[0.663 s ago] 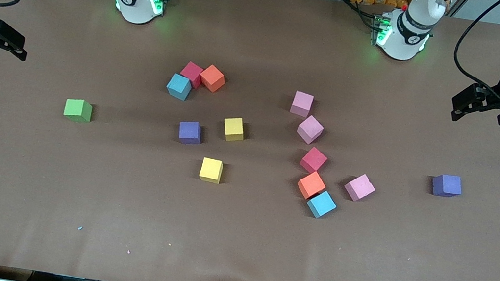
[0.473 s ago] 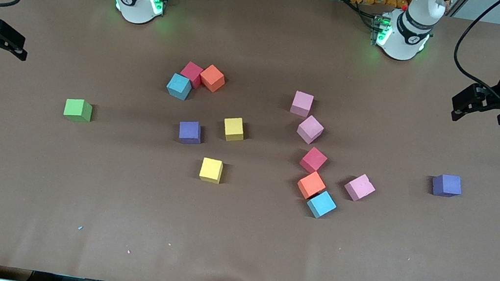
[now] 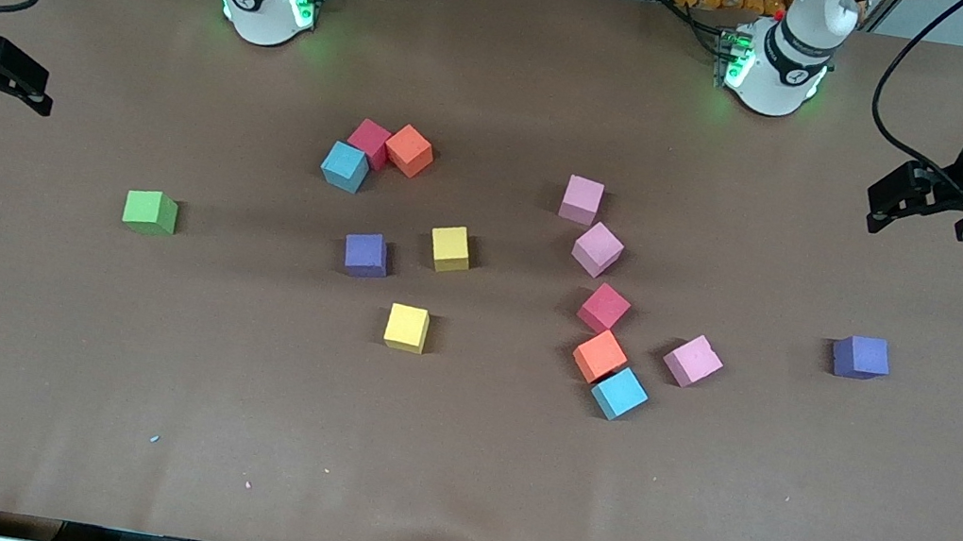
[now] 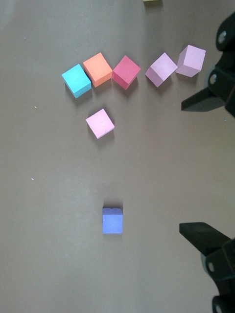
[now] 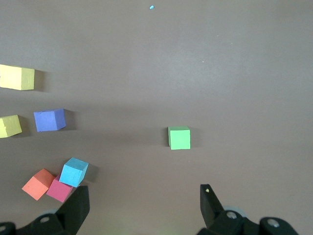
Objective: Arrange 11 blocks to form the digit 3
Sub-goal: 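Reach the left gripper down to the light pink cube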
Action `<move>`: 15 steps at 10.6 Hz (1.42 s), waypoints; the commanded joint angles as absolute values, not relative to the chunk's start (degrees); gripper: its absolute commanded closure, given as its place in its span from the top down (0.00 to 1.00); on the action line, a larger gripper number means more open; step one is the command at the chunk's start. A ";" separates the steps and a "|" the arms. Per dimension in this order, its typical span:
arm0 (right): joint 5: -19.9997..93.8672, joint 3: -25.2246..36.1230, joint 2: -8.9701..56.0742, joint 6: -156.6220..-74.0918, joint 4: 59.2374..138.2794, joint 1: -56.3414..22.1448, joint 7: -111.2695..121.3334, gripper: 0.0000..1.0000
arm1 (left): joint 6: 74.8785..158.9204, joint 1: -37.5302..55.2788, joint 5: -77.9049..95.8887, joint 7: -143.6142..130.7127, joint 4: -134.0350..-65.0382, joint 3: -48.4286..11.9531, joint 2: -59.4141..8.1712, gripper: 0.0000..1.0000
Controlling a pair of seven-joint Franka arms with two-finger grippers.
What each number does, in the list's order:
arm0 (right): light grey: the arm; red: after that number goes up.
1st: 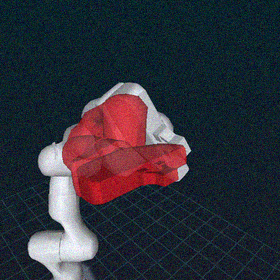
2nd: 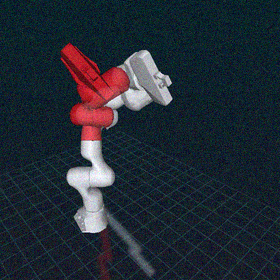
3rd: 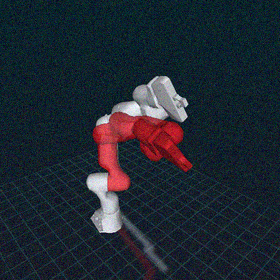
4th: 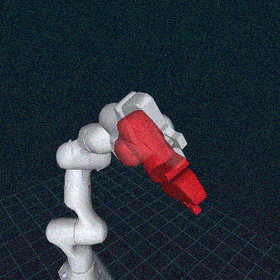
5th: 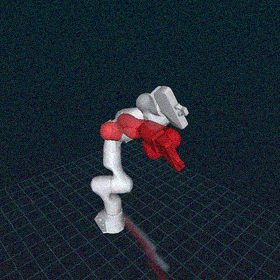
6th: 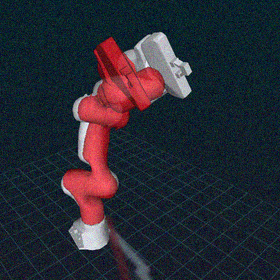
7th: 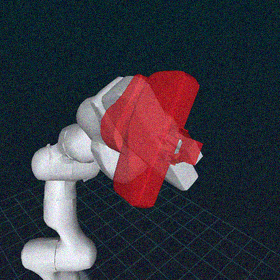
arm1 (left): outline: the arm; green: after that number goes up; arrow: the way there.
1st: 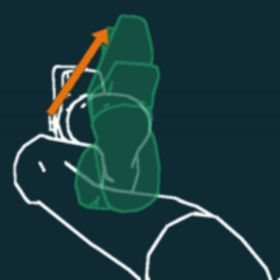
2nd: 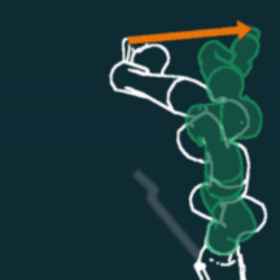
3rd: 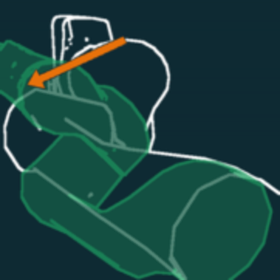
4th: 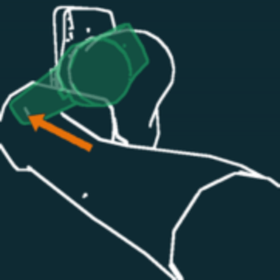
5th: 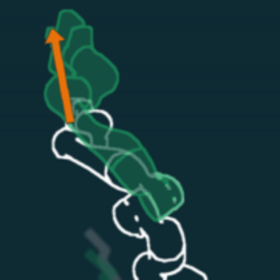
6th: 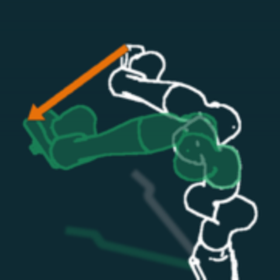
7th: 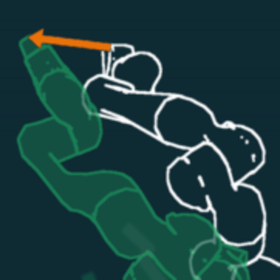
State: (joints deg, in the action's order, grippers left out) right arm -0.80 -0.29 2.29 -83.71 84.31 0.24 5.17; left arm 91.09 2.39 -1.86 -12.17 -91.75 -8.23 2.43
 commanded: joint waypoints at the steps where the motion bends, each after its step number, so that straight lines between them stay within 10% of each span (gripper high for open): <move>1: -1.50 0.00 1.05 -82.01 85.17 -0.18 2.05 1.00 | 90.88 3.94 -0.36 -12.04 -92.10 -9.40 1.85 1.00; 15: -1.14 1.67 0.79 -80.77 85.43 0.00 1.49 1.00 | 122.49 9.75 2.20 -34.88 -118.63 -32.52 -9.13 1.00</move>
State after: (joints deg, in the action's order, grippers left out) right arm -0.87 1.41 2.10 -81.17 84.35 0.25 0.72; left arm 119.08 8.47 1.71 -33.01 -116.52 -32.35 -8.05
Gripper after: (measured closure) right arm 0.000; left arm 0.000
